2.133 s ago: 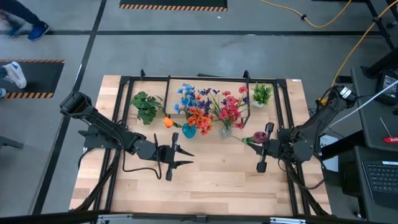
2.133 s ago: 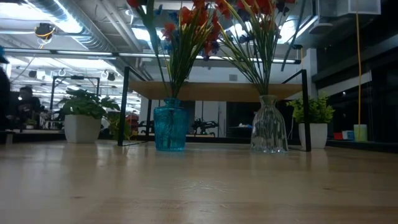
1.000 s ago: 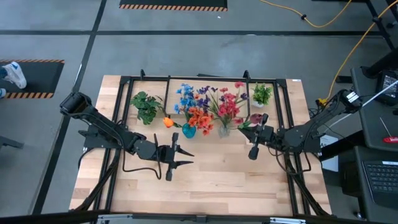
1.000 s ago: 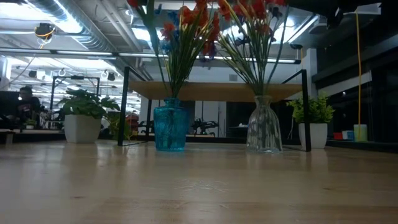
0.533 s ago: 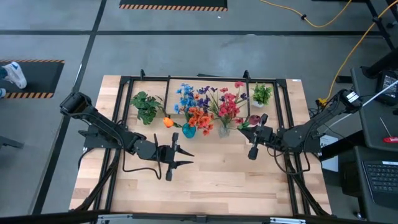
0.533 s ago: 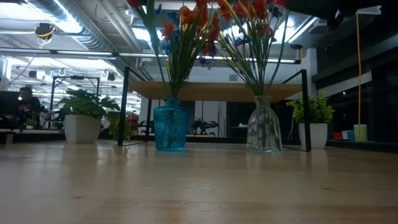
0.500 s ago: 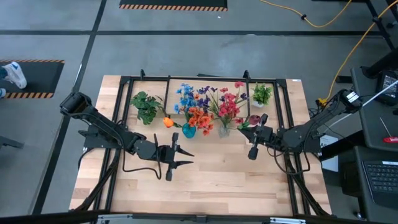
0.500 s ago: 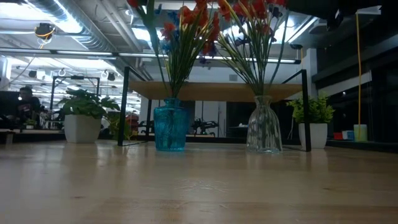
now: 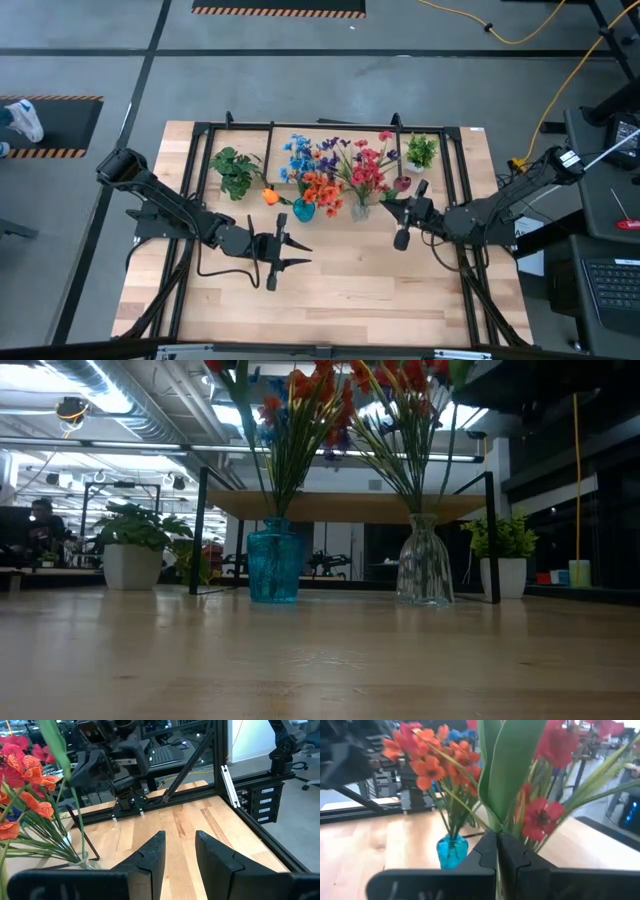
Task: Pick and place flowers into a vace then onto a shelf
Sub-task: Put the red flower into the transparent vase
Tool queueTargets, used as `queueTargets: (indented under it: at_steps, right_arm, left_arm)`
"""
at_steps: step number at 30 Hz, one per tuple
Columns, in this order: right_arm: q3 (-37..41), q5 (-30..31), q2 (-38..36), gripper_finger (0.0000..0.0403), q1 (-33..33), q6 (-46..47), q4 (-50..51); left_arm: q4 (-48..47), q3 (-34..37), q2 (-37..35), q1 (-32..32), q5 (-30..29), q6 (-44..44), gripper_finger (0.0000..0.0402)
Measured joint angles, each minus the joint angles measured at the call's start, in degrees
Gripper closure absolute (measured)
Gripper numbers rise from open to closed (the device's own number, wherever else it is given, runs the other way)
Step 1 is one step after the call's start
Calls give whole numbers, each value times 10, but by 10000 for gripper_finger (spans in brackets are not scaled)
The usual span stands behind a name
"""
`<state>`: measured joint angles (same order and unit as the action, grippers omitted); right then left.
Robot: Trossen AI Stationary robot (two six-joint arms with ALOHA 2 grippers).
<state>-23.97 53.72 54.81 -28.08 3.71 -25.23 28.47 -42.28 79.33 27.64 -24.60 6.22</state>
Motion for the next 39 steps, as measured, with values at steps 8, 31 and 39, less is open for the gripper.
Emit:
queueTargets:
  at_steps: [8, 31, 39]
  right_arm:
    - [0, -29, 0, 403, 25, 53, 55]
    - [0, -28, 24, 342, 25, 34, 63]
    - [-6, -28, 2, 257, 24, 32, 80]
  left_arm:
    - [0, 0, 0, 0, 0, 0, 302]
    - [0, 0, 0, 0, 0, -10, 302]
    - [-3, 0, 0, 0, 0, -10, 302]
